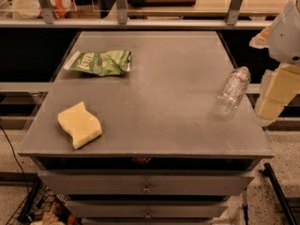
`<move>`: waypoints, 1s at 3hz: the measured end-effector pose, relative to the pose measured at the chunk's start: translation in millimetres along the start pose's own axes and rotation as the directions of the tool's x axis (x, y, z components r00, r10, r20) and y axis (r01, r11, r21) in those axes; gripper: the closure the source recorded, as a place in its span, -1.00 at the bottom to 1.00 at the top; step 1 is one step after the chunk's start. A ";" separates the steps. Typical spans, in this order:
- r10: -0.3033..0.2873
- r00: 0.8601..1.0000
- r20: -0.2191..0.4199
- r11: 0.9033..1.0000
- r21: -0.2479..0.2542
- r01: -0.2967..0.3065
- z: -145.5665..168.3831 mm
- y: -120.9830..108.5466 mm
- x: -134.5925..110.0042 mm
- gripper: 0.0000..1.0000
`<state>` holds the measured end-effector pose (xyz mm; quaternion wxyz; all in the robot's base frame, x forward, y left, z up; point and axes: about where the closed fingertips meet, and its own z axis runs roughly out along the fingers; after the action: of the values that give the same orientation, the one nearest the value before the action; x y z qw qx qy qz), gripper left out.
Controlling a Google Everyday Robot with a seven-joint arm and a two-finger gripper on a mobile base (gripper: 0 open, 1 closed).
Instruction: Move water bottle near green jalapeno chip bag
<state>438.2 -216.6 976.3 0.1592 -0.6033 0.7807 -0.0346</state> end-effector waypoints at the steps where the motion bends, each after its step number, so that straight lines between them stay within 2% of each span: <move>1: 0.000 1.000 0.000 1.000 0.000 0.000 0.0 0.0 0.0 -1.00; 2: -0.091 0.996 -0.011 0.996 0.014 0.091 -3.3 -8.9 -1.1 -1.00; 3: -0.279 0.959 -0.054 0.960 -0.004 0.280 7.2 -39.8 -3.8 -1.00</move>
Offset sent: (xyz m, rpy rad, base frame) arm 0.0235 -0.0068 0.0117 -0.1238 -0.0488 0.2562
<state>478.1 -222.7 980.1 0.1325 -0.7061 0.6917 -0.0743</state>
